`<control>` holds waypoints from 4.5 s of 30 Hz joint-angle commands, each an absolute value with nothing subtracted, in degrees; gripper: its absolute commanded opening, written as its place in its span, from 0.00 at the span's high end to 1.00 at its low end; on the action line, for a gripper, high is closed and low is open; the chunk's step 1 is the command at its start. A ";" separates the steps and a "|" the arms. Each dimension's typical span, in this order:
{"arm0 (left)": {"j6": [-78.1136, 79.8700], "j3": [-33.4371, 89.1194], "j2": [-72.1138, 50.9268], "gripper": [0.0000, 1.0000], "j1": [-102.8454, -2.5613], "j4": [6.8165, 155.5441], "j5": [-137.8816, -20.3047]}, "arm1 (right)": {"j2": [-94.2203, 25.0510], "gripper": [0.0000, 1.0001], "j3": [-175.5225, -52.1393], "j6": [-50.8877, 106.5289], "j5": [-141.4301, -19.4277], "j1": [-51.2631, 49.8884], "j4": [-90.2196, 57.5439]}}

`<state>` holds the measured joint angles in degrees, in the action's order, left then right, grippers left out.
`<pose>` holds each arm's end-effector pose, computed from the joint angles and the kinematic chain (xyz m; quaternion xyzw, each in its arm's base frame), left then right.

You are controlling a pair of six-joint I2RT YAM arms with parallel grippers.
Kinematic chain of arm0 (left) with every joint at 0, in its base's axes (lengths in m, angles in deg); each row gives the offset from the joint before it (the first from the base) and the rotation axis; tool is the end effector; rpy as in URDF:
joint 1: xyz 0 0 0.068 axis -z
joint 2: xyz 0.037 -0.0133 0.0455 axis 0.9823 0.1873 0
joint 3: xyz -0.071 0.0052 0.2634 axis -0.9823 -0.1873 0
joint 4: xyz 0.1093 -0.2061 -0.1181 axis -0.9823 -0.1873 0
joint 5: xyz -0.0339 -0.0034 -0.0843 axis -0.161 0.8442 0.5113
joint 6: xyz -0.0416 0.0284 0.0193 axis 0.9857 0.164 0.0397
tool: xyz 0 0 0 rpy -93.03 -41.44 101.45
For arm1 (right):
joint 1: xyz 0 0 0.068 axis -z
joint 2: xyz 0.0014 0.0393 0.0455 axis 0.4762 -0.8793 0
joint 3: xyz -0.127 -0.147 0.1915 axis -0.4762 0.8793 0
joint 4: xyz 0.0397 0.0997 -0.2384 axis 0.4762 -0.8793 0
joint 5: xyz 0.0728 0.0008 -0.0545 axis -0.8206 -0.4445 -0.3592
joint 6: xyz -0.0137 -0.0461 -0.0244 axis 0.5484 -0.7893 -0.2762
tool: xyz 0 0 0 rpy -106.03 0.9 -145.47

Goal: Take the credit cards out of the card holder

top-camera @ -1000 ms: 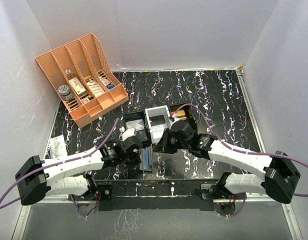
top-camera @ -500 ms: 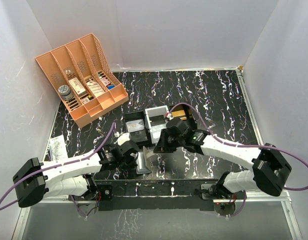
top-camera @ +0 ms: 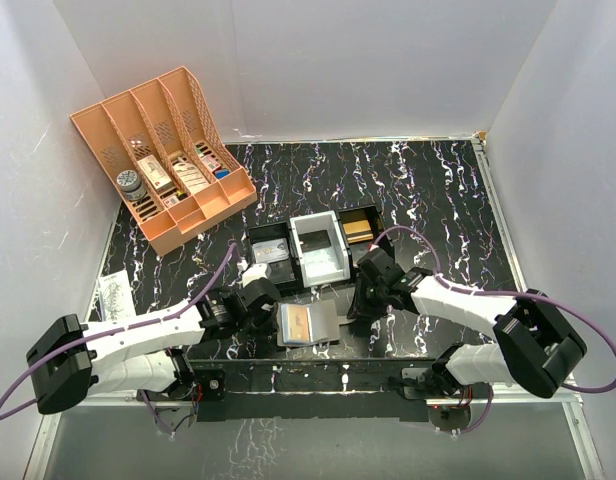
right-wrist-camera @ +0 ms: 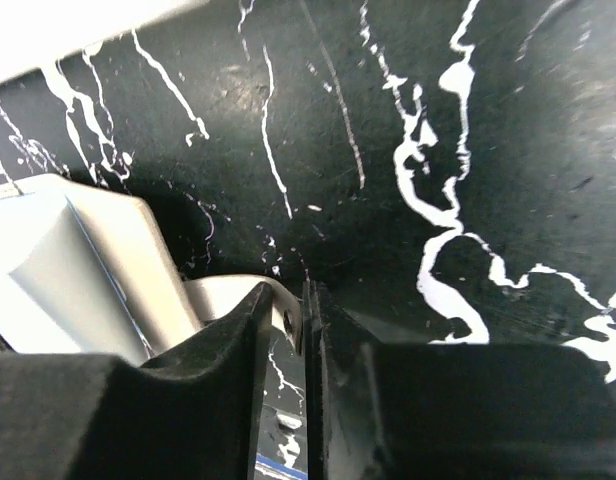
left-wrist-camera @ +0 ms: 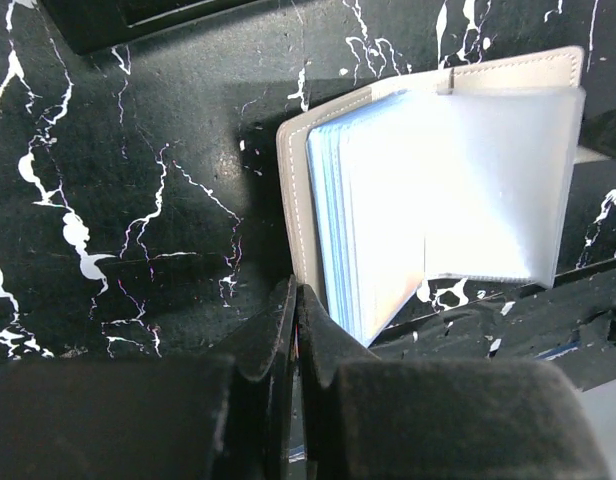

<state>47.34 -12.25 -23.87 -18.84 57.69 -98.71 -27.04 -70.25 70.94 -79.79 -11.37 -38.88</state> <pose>0.1082 -0.1761 0.1910 -0.0136 0.9398 -0.2345 0.2484 0.1627 0.1411 0.1505 0.0725 0.9712 0.1969 0.1133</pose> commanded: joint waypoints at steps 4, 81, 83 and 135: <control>44.18 -9.52 -23.71 1.00 -18.65 58.47 -98.12 | -26.01 0.70 -79.34 67.77 -73.55 -11.15 -46.54; 31.05 -1.98 -12.46 0.53 -35.06 63.55 -99.02 | -38.22 0.69 -80.64 78.60 -79.55 -24.70 -29.89; 30.63 -1.40 -11.18 0.53 -35.45 65.08 -99.09 | -38.37 0.69 -80.65 78.66 -79.47 -24.73 -29.81; 35.59 -10.30 -16.75 0.67 -26.37 62.85 -81.00 | -37.19 0.77 -76.34 84.24 -79.62 -24.70 -21.31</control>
<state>34.47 -8.65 -17.07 -26.74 62.69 -79.74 -38.43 -78.34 82.76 -79.81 -24.71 -25.37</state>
